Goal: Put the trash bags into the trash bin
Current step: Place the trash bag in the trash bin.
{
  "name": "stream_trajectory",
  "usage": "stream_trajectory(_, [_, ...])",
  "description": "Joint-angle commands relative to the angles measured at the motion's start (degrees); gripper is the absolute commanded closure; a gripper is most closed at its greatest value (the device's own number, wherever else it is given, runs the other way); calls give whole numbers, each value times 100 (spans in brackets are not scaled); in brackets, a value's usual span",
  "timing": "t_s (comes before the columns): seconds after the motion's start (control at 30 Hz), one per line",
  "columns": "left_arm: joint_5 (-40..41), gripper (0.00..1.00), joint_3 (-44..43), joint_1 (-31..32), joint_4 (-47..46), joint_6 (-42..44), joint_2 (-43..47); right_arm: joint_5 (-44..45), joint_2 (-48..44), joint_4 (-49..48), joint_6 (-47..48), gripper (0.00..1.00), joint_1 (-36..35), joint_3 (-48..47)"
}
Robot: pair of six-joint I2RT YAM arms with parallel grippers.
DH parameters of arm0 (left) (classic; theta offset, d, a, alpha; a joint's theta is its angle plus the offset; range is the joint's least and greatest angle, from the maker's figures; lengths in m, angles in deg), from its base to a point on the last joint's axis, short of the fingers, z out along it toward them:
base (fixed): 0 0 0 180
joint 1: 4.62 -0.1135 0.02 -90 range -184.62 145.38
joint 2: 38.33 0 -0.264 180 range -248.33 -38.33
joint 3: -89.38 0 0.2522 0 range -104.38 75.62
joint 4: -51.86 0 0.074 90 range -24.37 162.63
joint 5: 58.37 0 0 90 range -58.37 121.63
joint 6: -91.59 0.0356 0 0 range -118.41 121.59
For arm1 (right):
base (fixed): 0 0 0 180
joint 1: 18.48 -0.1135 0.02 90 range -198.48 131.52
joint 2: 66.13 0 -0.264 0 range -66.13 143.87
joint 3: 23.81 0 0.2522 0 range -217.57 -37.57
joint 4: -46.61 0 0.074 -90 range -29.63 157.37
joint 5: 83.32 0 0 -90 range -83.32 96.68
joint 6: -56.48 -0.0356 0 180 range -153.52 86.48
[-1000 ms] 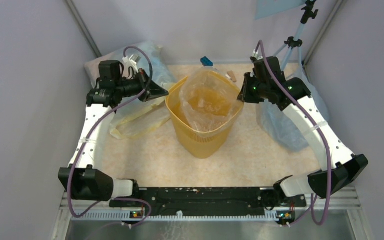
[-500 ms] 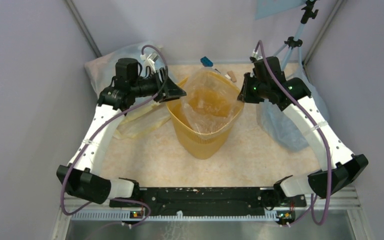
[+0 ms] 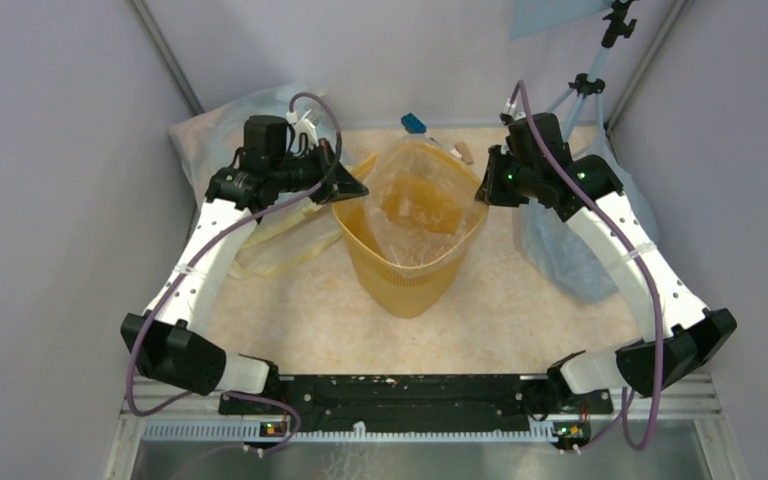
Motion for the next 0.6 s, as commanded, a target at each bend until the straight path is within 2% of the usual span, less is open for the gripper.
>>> stream_trajectory(0.0, [153,100,-563,-10,377,417,-141,267,-21,125,23,100,68,-233])
stream_trajectory(0.2, [-591,100,-692,-572,583,441,-108,494,-21,216,32,100,68,-254])
stream_trajectory(0.57, [-851,100,-546,-922,811,680,12,523,-61,216,122,100,68,-252])
